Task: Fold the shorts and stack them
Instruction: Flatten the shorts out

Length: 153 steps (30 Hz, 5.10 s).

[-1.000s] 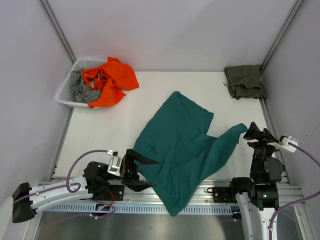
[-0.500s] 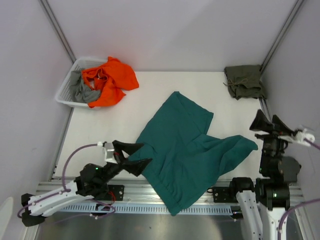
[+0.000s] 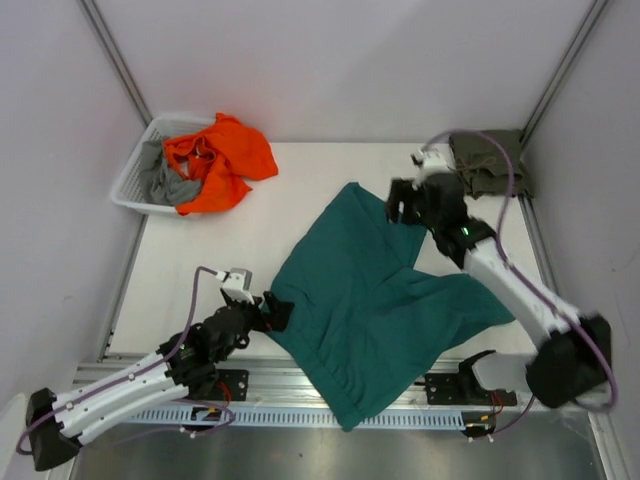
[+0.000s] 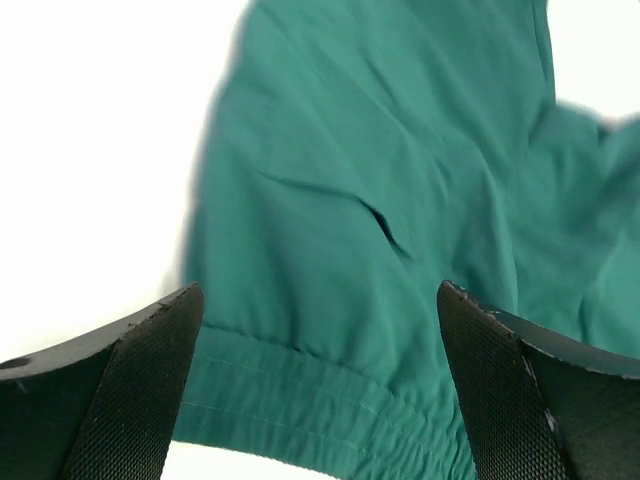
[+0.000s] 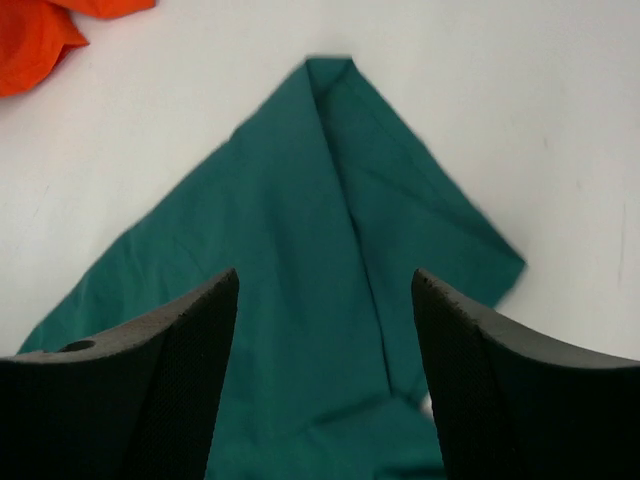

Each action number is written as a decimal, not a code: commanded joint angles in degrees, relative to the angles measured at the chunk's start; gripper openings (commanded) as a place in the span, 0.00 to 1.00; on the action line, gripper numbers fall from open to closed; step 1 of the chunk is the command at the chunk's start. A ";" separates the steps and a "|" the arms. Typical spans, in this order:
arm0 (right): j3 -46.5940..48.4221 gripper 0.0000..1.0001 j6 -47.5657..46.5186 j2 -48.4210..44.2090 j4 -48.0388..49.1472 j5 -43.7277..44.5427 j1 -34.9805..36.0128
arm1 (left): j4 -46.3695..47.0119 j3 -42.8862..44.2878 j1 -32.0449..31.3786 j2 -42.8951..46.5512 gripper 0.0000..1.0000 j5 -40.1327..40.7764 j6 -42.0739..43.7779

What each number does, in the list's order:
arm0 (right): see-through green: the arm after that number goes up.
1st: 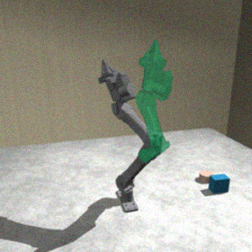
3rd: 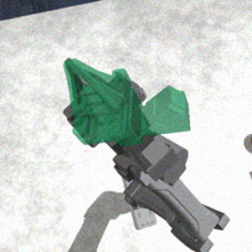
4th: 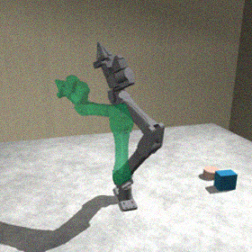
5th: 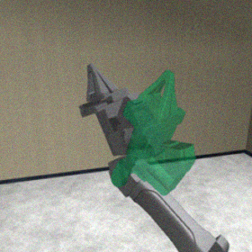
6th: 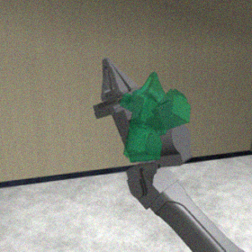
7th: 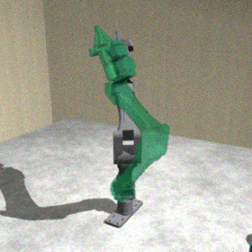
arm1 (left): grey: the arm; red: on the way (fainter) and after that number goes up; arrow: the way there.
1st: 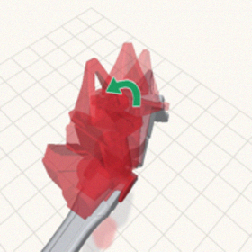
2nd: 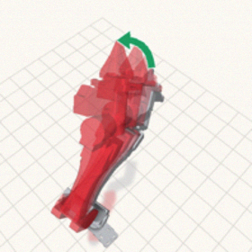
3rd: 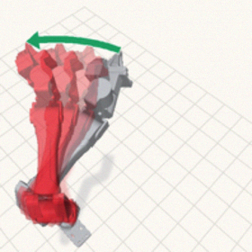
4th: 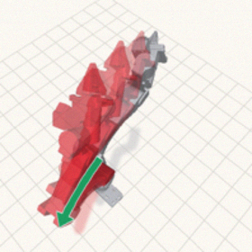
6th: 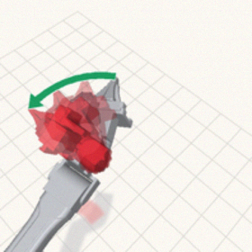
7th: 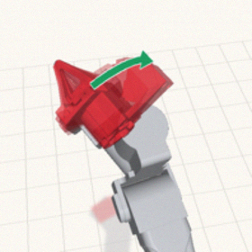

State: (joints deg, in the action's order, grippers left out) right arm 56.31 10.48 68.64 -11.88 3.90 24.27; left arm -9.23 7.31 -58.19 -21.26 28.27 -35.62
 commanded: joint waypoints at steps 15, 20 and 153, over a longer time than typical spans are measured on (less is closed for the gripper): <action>65.92 0.67 -7.58 66.43 -14.40 -7.50 0.52 | -4.13 4.47 10.73 -5.98 0.99 -7.01 -9.38; 76.48 0.64 -6.26 75.93 -17.21 -5.75 -0.45 | -1.22 3.50 11.08 -10.45 0.98 -7.01 -8.77; 4.27 0.98 21.94 7.49 -4.64 12.10 -19.52 | 32.26 -3.44 14.37 -12.23 0.99 -25.73 -7.10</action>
State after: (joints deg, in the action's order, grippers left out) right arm 67.13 26.35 85.01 -12.95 13.74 7.29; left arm 18.79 5.89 -38.79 -34.35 0.10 -41.08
